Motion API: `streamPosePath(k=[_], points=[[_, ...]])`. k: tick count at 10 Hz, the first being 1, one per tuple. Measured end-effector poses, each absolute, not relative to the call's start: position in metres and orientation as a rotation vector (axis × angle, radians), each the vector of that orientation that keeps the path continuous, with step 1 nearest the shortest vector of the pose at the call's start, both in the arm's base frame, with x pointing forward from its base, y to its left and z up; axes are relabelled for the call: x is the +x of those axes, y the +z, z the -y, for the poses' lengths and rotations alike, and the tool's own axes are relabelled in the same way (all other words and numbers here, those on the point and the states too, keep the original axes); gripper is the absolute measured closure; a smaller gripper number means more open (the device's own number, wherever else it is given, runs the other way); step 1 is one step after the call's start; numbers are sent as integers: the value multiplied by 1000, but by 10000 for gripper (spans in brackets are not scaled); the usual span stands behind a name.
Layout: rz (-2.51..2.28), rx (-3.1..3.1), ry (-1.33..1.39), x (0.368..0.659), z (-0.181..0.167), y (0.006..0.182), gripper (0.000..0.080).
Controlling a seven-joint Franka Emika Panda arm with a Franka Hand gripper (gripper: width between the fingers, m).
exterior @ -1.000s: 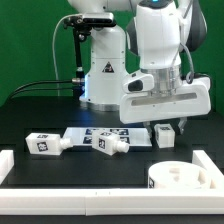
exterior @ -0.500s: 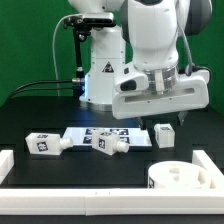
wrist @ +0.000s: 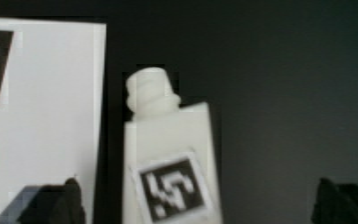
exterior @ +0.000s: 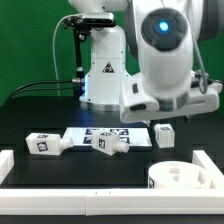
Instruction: Assemble stool
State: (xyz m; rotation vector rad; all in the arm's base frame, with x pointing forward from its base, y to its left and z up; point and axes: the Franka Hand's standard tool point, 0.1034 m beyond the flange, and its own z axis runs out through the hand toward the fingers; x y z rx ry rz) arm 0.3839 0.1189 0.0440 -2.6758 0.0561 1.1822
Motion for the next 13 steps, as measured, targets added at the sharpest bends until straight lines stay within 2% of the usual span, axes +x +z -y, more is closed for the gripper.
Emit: streamPosePath(k=[1, 3, 4, 7, 13], points=[[-65, -2628, 1266, 395, -120, 42, 150], [-44, -2530, 1420, 394, -121, 40, 150], [-46, -2539, 1402, 397, -122, 37, 150], [44, -2509, 1564, 386, -115, 39, 150], [59, -2536, 1532, 376, -118, 24, 150]])
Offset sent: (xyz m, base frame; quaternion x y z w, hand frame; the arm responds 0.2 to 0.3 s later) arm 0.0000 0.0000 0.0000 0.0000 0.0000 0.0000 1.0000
